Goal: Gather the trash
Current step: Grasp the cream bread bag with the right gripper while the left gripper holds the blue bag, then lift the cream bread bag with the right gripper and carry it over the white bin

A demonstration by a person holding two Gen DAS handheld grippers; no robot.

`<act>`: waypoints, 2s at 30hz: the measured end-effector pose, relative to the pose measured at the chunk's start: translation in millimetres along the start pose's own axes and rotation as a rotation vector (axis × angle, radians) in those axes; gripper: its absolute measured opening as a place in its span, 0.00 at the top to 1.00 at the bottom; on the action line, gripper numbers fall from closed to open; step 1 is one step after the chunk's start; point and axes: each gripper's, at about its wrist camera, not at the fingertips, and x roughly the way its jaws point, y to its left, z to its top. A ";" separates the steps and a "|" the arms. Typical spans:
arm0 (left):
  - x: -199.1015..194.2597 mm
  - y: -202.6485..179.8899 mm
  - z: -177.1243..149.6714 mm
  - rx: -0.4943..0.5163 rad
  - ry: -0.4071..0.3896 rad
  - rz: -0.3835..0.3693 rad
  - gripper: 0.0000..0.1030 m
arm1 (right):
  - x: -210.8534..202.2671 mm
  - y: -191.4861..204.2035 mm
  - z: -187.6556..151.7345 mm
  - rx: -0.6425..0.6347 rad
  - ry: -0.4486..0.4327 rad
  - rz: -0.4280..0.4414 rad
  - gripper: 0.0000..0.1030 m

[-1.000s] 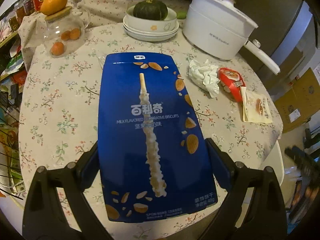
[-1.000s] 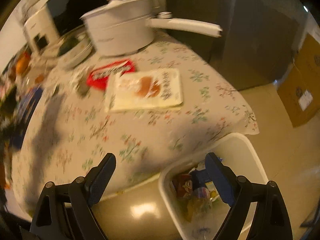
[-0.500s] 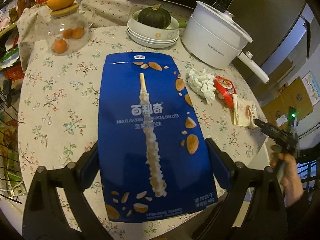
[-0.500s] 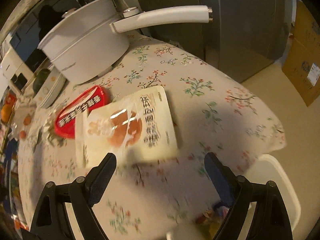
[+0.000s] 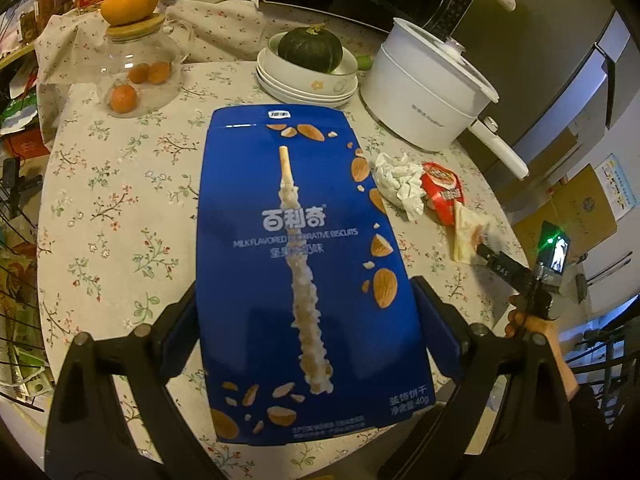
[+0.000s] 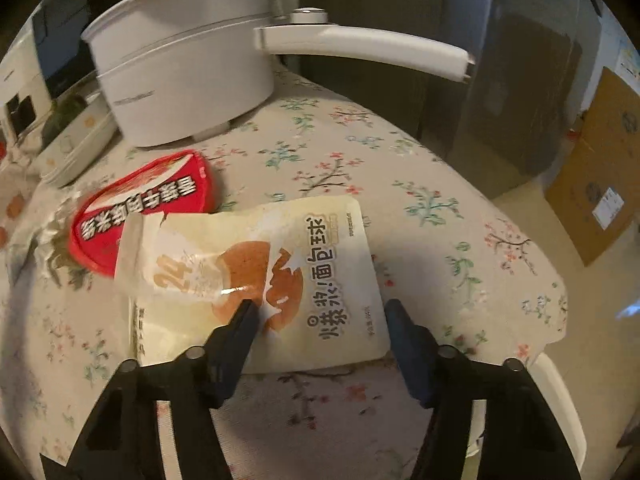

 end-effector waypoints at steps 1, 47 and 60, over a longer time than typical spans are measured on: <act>-1.0 -0.7 -0.7 0.001 0.000 -0.006 0.07 | -2.3 1.6 -1.2 -0.006 0.001 0.010 0.60; 1.4 2.9 -12.6 0.046 0.030 0.018 0.07 | -4.7 31.9 -1.6 -0.034 0.078 0.088 0.17; 10.2 -3.2 -13.8 0.069 0.043 0.030 0.07 | -11.2 42.1 -8.8 -0.123 0.030 0.076 0.71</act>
